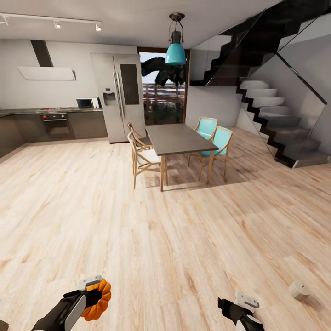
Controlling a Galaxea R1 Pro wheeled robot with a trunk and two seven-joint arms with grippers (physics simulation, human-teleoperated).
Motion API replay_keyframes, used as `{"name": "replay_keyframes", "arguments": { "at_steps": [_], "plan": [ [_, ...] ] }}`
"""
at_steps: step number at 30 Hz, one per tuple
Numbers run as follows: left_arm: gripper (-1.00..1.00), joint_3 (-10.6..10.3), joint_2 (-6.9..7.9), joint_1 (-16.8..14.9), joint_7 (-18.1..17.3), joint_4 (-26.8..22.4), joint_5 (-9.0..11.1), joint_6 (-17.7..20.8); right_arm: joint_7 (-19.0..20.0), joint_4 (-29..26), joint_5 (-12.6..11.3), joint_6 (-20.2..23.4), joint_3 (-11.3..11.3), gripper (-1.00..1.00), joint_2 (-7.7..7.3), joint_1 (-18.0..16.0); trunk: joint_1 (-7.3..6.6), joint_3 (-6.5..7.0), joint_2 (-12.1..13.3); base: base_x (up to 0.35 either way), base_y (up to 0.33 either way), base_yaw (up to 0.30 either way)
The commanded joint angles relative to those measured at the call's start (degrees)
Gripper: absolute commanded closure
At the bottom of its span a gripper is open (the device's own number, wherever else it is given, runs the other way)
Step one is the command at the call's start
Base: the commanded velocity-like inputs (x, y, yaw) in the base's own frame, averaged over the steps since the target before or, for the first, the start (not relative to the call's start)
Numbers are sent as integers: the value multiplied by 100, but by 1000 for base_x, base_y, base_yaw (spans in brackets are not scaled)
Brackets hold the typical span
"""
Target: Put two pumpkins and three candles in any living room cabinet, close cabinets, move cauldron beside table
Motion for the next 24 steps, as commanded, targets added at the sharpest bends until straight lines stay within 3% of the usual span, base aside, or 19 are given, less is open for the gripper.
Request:
{"name": "replay_keyframes", "arguments": {
  "at_steps": [1,9,18,24],
  "plan": [
    [100,-31,6,-1,44,-12,61,26,-17,-15,-55,29,-6,-100,3,0,-22,11,37,0,0,0],
    [100,-31,0,-1,43,-14,61,26,-17,-19,-56,29,-4,-100,3,0,-198,155,357,0,0,0],
    [100,-70,2,-1,42,-51,42,18,-17,-23,-51,21,-5,-100,3,0,-198,155,357,3,0,0],
    [100,-186,32,-1,35,-46,13,16,13,-38,-57,-18,-1,-100,-3,0,-198,155,357,231,0,0]
  ]
}}
